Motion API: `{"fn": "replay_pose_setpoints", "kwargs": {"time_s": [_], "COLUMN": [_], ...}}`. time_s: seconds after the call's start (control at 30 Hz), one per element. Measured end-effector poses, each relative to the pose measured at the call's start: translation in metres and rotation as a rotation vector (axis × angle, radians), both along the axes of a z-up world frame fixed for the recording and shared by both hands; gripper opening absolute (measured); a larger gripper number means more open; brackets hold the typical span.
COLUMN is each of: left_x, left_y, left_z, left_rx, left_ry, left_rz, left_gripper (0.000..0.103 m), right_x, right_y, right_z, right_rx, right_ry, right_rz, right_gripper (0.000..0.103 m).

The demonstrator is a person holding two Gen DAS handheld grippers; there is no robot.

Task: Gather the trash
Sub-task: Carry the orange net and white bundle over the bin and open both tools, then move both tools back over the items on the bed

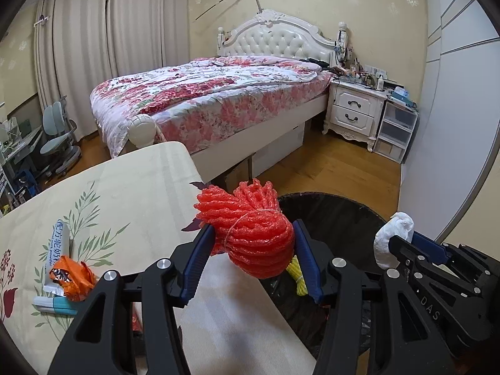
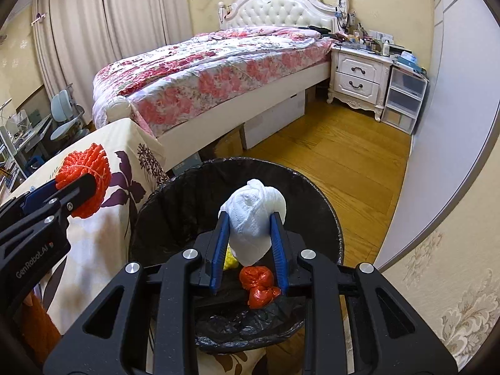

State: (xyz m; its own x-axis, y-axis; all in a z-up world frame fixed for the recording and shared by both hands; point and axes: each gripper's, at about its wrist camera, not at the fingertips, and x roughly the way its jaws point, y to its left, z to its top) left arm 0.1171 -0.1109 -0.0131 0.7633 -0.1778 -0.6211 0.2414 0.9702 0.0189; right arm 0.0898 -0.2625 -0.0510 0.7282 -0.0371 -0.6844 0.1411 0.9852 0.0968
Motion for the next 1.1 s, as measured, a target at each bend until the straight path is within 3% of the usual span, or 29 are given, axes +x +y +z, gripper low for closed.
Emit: {"fn": "replay_pose_setpoints", "kwargs": {"time_s": [0.23,0.3,0.37,0.63,1.1], "left_x": [0.014,0.015,0.017,0.017,-0.002], "left_y": [-0.006,-0.006,-0.005,-0.004,0.011], "left_z": [-0.007,-0.008,-0.009,-0.009,0.006], "left_rx": [0.009,0.018,0.017,0.013,-0.002], "left_ry": [0.029,0.031,0.035,0.037,0.030], "left_rz": [-0.002,-0.001,0.000,0.017,0.041], "left_gripper": [0.056,0.060,0.070,0.081,0.084], "right_x": [0.007,0.008,0.008,0.008,-0.007], "right_y": [-0.006,-0.007,-0.008,-0.012,-0.008], "right_z": [-0.004,-0.004,-0.003,-0.002,0.007], "right_rx": [0.001,0.002,0.006,0.006,0.005], "right_ry": [0.005,-0.002,-0.005,-0.006,-0.005], "right_rz": [-0.009,-0.016,-0.019,-0.048,-0.055], "right_gripper": [0.029,0.029,0.032,0.040,0.047]}}
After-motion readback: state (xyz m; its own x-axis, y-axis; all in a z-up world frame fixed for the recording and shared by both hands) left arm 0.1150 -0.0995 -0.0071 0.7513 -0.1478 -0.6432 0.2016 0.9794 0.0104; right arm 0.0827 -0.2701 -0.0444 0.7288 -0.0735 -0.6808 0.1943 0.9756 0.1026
